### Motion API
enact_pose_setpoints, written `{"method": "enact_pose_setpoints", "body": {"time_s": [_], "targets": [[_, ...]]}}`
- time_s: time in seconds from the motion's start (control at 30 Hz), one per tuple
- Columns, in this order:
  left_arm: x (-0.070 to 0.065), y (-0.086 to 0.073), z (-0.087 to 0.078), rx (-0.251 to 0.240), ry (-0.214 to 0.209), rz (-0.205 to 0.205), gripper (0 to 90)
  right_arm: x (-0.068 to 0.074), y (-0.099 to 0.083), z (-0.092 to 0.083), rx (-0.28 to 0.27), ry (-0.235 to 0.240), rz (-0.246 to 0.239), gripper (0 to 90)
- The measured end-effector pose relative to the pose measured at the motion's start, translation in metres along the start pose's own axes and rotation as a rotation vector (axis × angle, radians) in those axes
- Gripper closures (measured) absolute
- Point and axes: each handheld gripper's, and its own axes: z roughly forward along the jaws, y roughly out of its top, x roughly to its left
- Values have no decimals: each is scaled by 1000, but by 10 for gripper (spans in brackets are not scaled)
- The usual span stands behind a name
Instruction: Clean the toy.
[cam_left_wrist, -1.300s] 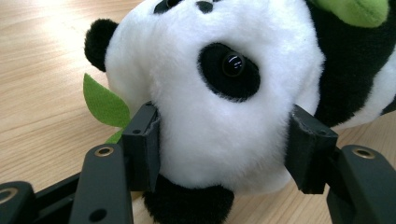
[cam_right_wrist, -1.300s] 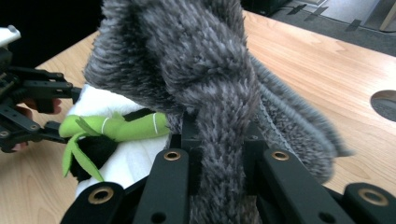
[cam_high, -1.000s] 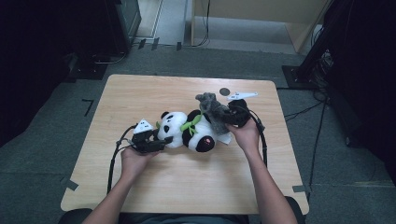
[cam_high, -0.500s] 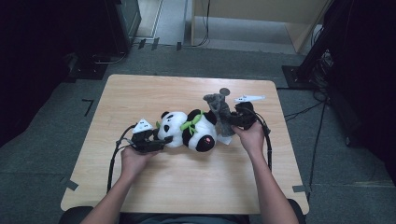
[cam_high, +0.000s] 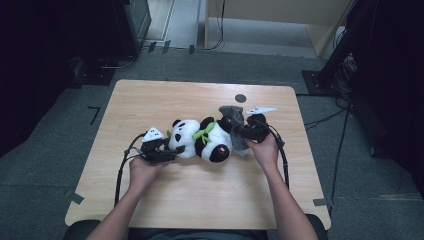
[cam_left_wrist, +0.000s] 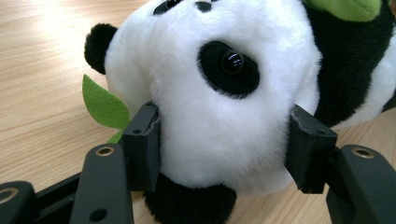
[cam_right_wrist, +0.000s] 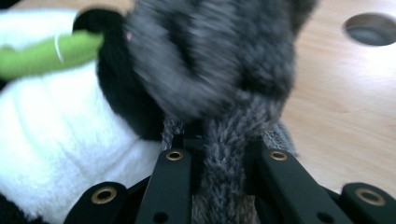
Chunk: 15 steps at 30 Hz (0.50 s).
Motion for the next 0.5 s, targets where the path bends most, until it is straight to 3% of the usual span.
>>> {"method": "enact_pose_setpoints", "body": {"time_s": [0.27,0.4,0.5], "targets": [[1,1,0,1,-11,-6,384,-2,-8,3,59,-4,-10,805],[3,2,1,1,-17,-13,382,-8,-4,-13,11,-25,47,801],[2,2,1,3,-14,-8,382,-9,-1,-24,-26,-42,39,802]]}}
